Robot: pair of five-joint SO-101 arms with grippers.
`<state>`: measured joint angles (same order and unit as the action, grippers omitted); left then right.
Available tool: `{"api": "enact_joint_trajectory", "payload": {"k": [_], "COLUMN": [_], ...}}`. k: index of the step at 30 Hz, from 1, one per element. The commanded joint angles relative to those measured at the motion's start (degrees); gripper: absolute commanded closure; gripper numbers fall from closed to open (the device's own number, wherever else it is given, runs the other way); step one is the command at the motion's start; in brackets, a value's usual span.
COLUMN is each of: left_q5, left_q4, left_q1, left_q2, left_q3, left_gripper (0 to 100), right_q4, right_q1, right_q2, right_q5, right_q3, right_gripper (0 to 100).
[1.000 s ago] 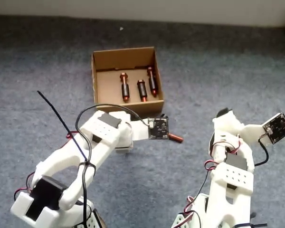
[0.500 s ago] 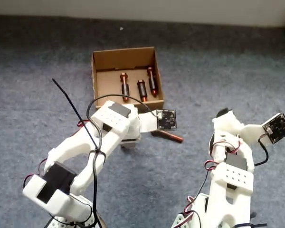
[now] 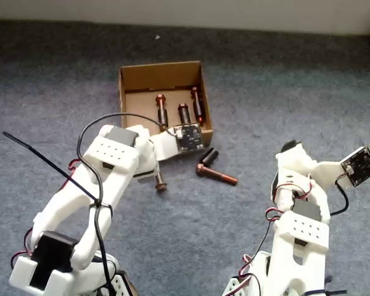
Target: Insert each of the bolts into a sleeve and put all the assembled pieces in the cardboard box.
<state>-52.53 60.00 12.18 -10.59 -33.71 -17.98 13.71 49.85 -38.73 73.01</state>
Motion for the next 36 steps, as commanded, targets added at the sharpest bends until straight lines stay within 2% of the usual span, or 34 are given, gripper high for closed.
{"api": "enact_joint_trajectory", "payload": {"k": [1,8,12,16,20,25,30,36], "left_q5": [-1.1,-0.4,5.5,9.2,10.7,10.5,10.4,9.5], "left_q4": [-4.3,-12.9,-18.6,-20.4,-20.7,-20.3,-13.0,-11.9], "left_q1": [-3.4,0.0,5.1,10.8,13.7,11.6,10.9,14.7], "left_q2": [0.0,0.0,0.0,0.1,2.2,13.3,21.1,22.2], "left_q3": [-2.3,-10.3,-12.6,-11.8,-9.2,-0.1,9.9,12.3], "left_gripper": [78,79,78,78,78,78,79,79], "right_q4": [1.3,1.3,1.3,1.3,1.3,1.3,1.3,1.3], "right_q1": [-1.1,-1.1,-1.1,-1.1,-1.1,-1.1,-1.1,-1.1], "right_q2": [1.5,1.5,1.5,1.5,1.5,1.5,1.5,1.5], "right_q5": [0.6,0.6,0.6,0.6,0.6,0.6,0.6,0.6], "right_q3": [-0.6,-0.6,-0.6,-0.6,-0.6,-0.6,-0.6,-0.6], "right_gripper": [99.5,99.5,99.5,99.5,99.5,99.5,99.5,99.5]}}
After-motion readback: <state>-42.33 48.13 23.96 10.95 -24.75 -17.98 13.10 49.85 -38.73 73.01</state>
